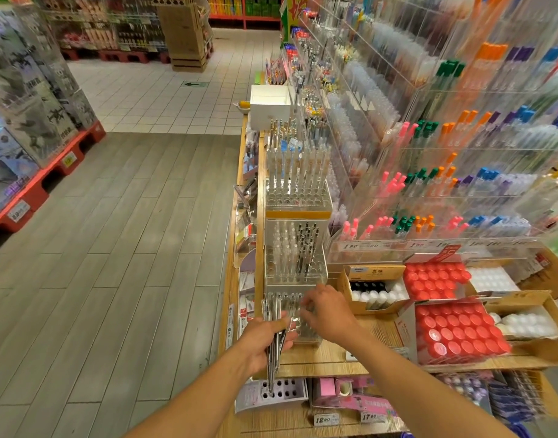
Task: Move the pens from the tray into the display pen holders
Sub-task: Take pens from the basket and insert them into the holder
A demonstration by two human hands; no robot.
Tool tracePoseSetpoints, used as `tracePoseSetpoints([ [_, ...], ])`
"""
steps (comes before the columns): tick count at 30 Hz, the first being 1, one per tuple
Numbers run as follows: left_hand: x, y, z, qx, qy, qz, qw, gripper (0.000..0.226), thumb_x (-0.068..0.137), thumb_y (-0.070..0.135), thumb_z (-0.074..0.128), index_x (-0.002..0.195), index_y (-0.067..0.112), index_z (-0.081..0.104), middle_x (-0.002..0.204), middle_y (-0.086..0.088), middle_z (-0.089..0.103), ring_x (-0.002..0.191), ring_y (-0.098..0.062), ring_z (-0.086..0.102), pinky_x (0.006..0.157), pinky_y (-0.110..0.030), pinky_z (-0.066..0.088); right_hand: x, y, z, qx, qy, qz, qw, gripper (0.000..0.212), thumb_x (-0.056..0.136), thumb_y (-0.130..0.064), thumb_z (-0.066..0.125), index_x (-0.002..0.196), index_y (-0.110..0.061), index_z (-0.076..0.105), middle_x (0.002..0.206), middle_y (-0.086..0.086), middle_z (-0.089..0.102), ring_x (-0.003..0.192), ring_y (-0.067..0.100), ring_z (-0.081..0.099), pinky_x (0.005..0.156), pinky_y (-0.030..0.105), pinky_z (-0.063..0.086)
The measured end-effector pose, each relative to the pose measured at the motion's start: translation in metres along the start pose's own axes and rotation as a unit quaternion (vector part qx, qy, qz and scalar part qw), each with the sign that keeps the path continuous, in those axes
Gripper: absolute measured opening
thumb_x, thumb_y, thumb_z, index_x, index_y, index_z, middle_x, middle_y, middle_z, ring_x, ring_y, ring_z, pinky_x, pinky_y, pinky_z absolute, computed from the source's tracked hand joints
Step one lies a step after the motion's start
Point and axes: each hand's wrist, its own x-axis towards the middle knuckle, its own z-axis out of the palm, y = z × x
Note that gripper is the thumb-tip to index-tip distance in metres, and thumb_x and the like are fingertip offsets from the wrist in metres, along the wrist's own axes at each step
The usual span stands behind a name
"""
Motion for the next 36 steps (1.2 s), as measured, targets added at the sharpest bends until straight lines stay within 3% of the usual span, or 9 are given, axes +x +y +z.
tracePoseSetpoints([
  [2,-0.003,0.001,0.003,-0.017,-0.027,0.004,0.999,0.034,0.088,0.008,0.069,0.119,0.0,0.058,0.1,-0.019,0.075,0.077,-0.023,0.074,0.062,-0.031,0.061,-0.001,-0.003,-0.005,0.207,-0.081,0.039,0.974,0.022,0.093,-0.017,0.059,0.114,-0.02,0.065,0.091,-0.006,0.061,0.081,0.012,0.06,0.072,0.026,0.048],
  [4,-0.005,0.001,0.004,-0.038,-0.054,0.01,0.998,0.032,0.087,0.009,0.069,0.116,-0.002,0.063,0.101,-0.021,0.075,0.076,-0.024,0.074,0.063,-0.031,0.061,-0.005,-0.003,-0.01,0.387,-0.15,0.057,0.908,0.024,0.095,-0.011,0.057,0.118,-0.016,0.063,0.09,0.002,0.066,0.08,0.017,0.062,0.068,0.032,0.049],
  [6,-0.006,0.003,0.005,-0.06,-0.069,0.018,0.996,0.031,0.089,0.008,0.067,0.117,-0.003,0.064,0.103,-0.023,0.073,0.076,-0.025,0.074,0.061,-0.031,0.061,-0.009,0.001,-0.015,0.49,-0.173,0.057,0.852,0.023,0.097,-0.014,0.057,0.119,-0.017,0.063,0.094,0.007,0.068,0.084,0.02,0.064,0.065,0.03,0.049],
  [8,-0.006,0.004,0.007,-0.059,-0.078,0.022,0.995,0.03,0.091,0.011,0.065,0.117,-0.004,0.064,0.103,-0.023,0.073,0.076,-0.025,0.074,0.062,-0.032,0.062,-0.013,0.003,-0.019,0.528,-0.172,0.058,0.83,0.021,0.097,-0.016,0.057,0.117,-0.016,0.063,0.095,0.009,0.068,0.086,0.022,0.063,0.065,0.029,0.047],
  [13,-0.006,0.0,0.009,-0.038,-0.089,0.005,0.995,0.027,0.096,0.017,0.061,0.113,-0.002,0.065,0.102,-0.022,0.074,0.082,-0.027,0.075,0.066,-0.035,0.062,-0.012,0.005,-0.022,0.499,-0.137,0.06,0.854,0.01,0.096,-0.021,0.059,0.099,-0.011,0.058,0.086,0.009,0.061,0.078,0.021,0.057,0.072,0.037,0.047],
  [16,-0.001,-0.003,0.005,-0.028,-0.044,0.003,0.999,0.024,0.095,0.014,0.062,0.114,0.0,0.067,0.086,-0.016,0.076,0.071,-0.026,0.072,0.063,-0.034,0.06,-0.012,0.008,-0.032,0.469,-0.07,0.07,0.878,0.013,0.098,-0.021,0.055,0.098,-0.009,0.051,0.077,0.005,0.061,0.07,0.015,0.058,0.069,0.036,0.049],
  [22,0.003,-0.008,-0.013,0.015,-0.008,-0.018,1.0,0.026,0.095,0.011,0.062,0.117,-0.003,0.057,0.074,-0.014,0.07,0.058,-0.022,0.064,0.043,-0.027,0.053,-0.014,0.013,-0.031,0.339,0.057,0.004,0.939,0.008,0.099,-0.018,0.053,0.099,-0.024,0.048,0.083,0.001,0.056,0.068,0.002,0.051,0.062,0.02,0.047],
  [28,0.007,-0.011,-0.018,0.023,0.006,-0.023,0.999,0.02,0.099,0.006,0.054,0.118,0.002,0.056,0.074,-0.013,0.07,0.056,-0.02,0.062,0.043,-0.026,0.052,-0.017,0.022,-0.01,0.163,0.001,-0.045,0.986,0.009,0.099,-0.026,0.051,0.095,-0.027,0.043,0.072,-0.012,0.053,0.058,0.003,0.048,0.053,0.016,0.037],
  [36,0.007,-0.012,-0.016,0.02,0.027,-0.021,0.999,0.015,0.1,0.007,0.052,0.115,0.007,0.057,0.087,-0.014,0.075,0.062,-0.021,0.067,0.047,-0.028,0.053,-0.014,0.019,-0.008,0.096,0.014,-0.075,0.993,0.011,0.098,-0.027,0.051,0.095,-0.024,0.041,0.071,-0.015,0.047,0.061,0.002,0.045,0.054,0.02,0.032],
])
